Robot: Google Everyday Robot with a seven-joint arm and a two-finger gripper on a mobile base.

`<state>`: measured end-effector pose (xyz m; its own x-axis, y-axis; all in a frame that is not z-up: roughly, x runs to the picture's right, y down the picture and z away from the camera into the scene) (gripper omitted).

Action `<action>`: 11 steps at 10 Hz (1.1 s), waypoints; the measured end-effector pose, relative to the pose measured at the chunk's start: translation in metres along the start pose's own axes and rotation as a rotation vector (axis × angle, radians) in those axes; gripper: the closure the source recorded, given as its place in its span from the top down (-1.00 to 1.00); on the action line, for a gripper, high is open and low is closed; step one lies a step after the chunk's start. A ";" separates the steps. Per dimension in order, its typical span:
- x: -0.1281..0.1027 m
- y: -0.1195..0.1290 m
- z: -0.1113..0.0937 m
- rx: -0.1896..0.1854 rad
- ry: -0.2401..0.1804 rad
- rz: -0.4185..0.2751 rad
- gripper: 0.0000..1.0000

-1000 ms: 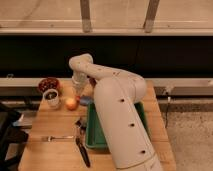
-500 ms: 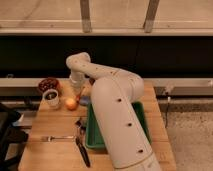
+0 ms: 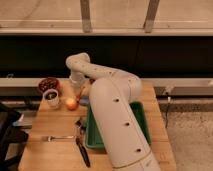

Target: Place pepper in tray

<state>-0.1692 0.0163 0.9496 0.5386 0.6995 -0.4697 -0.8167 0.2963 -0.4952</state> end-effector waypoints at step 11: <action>0.000 0.003 0.017 -0.022 0.032 0.007 0.31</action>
<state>-0.1755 0.0282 0.9600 0.5398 0.6799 -0.4962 -0.8157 0.2770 -0.5078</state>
